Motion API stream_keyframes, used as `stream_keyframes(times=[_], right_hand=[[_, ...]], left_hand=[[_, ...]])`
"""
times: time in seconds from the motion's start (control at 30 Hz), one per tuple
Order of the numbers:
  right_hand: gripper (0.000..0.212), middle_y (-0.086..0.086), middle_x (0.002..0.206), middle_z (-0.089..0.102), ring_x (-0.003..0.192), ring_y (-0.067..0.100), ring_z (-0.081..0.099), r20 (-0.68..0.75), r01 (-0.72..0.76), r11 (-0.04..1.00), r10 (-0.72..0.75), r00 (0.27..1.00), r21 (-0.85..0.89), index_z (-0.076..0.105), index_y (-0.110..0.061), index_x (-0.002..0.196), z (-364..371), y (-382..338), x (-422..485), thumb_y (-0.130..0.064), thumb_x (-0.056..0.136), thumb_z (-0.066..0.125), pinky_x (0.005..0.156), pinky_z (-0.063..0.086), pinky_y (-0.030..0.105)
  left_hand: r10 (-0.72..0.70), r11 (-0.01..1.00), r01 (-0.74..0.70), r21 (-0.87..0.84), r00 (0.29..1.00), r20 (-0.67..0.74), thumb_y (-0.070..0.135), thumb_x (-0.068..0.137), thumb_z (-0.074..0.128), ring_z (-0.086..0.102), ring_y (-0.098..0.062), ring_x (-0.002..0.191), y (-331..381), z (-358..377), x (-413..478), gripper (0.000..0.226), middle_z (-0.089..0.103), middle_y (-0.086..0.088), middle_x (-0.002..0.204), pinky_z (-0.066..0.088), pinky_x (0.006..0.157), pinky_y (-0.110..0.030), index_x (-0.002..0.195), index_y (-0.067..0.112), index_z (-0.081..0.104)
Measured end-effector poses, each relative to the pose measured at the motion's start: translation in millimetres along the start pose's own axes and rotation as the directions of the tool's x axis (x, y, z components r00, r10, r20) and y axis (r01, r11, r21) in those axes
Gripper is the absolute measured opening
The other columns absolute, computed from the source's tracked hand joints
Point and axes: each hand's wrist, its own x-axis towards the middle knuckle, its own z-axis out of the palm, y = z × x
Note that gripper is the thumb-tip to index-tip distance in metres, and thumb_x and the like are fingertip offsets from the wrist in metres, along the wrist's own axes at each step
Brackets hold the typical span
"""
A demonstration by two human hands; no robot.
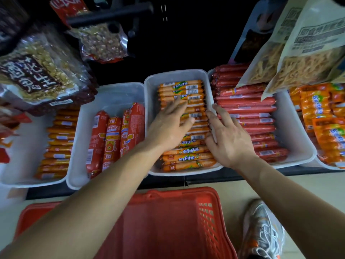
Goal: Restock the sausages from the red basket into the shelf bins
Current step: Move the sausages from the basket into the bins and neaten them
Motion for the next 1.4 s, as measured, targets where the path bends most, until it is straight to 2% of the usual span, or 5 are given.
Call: stream_keyframes(times=[0.2,0.67,0.97,1.23,1.4], right_hand=[[0.063,-0.002,0.164,0.016,0.135,0.037,0.036,0.024,0.003,1.0,-0.003,1.0,-0.016,0.023,-0.026,0.156,-4,0,-1,-0.043,0.098,0.04,0.104,0.042,0.052],[0.11,0.005,0.166,-0.019,0.153,0.026,-0.015,0.464,0.54,0.733,-0.342,0.818,-0.413,-0.009,-0.03,0.159,6,-29,38,-0.096,0.073,0.013,0.121,-0.012,0.051],[0.103,0.005,0.162,0.029,0.148,0.032,0.023,0.234,0.456,0.767,-0.391,0.89,-0.451,0.003,-0.027,0.159,-5,-30,50,-0.086,0.077,0.024,0.121,0.013,0.056],[0.111,-0.003,0.166,0.011,0.151,0.026,0.009,0.374,0.486,0.773,-0.344,0.861,-0.407,-0.009,-0.033,0.158,3,-32,42,-0.088,0.076,0.042,0.121,-0.003,0.053],[0.081,0.001,0.157,0.037,0.145,0.028,0.026,0.187,0.37,0.847,-0.321,0.928,-0.382,0.027,-0.026,0.156,-11,-15,44,-0.072,0.089,0.027,0.121,0.011,0.054]], left_hand=[[0.042,0.933,-0.194,0.302,0.894,0.446,0.077,0.084,0.046,-0.028,-0.016,0.147,-13,15,-39,0.1,-0.033,0.011,0.158,-0.008,0.122,-0.049,0.154,0.039,-0.016],[0.041,0.998,-0.027,0.056,0.961,-0.275,0.036,0.098,0.054,0.045,-0.022,0.136,-43,-28,-36,0.05,0.047,0.002,0.151,0.038,0.112,-0.039,0.145,0.024,0.048],[0.002,1.0,-0.002,0.0,0.956,-0.292,0.03,0.095,0.056,0.045,-0.018,0.135,-57,-22,-64,0.045,0.052,0.003,0.145,0.039,0.111,-0.037,0.139,0.021,0.055],[0.018,1.0,-0.016,0.008,0.962,-0.272,0.029,0.096,0.058,0.036,-0.021,0.142,-55,-17,-68,0.043,0.053,-0.001,0.144,0.027,0.119,-0.045,0.138,0.018,0.057],[0.099,0.944,-0.063,0.324,0.99,-0.098,0.05,0.099,0.042,0.018,-0.022,0.151,-42,-13,-62,0.066,0.029,-0.004,0.162,0.003,0.123,-0.043,0.155,0.018,0.029]])
